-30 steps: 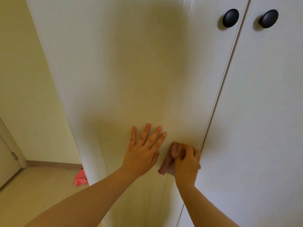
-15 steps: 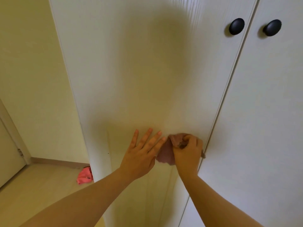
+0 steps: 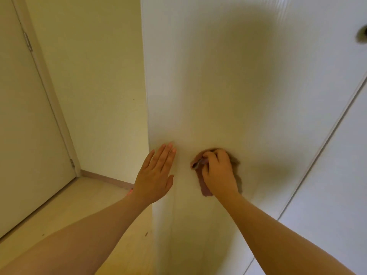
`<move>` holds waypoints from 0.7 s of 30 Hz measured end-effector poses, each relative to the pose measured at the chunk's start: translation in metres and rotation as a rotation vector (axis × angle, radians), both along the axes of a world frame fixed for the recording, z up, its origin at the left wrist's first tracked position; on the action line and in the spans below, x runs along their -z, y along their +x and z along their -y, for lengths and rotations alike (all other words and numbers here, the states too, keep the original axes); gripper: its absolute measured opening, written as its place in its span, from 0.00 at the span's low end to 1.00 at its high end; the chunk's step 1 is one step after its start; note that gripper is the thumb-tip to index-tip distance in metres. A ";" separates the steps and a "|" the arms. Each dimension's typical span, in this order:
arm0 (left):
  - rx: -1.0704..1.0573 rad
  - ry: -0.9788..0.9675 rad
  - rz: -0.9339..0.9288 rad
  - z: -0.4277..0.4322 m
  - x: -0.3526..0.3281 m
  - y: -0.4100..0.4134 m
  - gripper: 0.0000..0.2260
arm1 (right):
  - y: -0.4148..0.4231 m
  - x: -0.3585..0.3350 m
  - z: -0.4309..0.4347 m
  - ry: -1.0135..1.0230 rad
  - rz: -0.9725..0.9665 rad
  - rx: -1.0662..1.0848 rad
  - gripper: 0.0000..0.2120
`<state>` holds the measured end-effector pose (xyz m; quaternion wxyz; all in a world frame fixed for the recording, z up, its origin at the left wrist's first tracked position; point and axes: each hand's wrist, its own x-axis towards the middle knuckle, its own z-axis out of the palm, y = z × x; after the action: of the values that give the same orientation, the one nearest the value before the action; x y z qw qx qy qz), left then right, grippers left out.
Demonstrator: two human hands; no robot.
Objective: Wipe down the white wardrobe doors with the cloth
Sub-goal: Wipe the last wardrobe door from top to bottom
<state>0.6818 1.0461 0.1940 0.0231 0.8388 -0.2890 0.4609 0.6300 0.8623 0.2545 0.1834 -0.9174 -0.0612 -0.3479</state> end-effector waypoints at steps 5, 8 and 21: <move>-0.105 -0.133 -0.132 -0.011 -0.008 0.001 0.33 | 0.023 -0.045 -0.043 0.003 0.007 0.040 0.25; -0.184 -0.264 -0.224 -0.013 -0.009 0.002 0.35 | 0.027 -0.022 -0.050 -0.342 -0.039 0.001 0.21; -0.103 -0.394 -0.481 -0.024 -0.005 0.011 0.44 | 0.050 0.019 -0.058 -0.475 0.080 -0.169 0.21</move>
<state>0.6932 1.0704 0.1990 0.2295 0.9166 -0.1374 0.2971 0.6803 0.9207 0.2359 -0.0113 -0.9120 -0.2249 -0.3429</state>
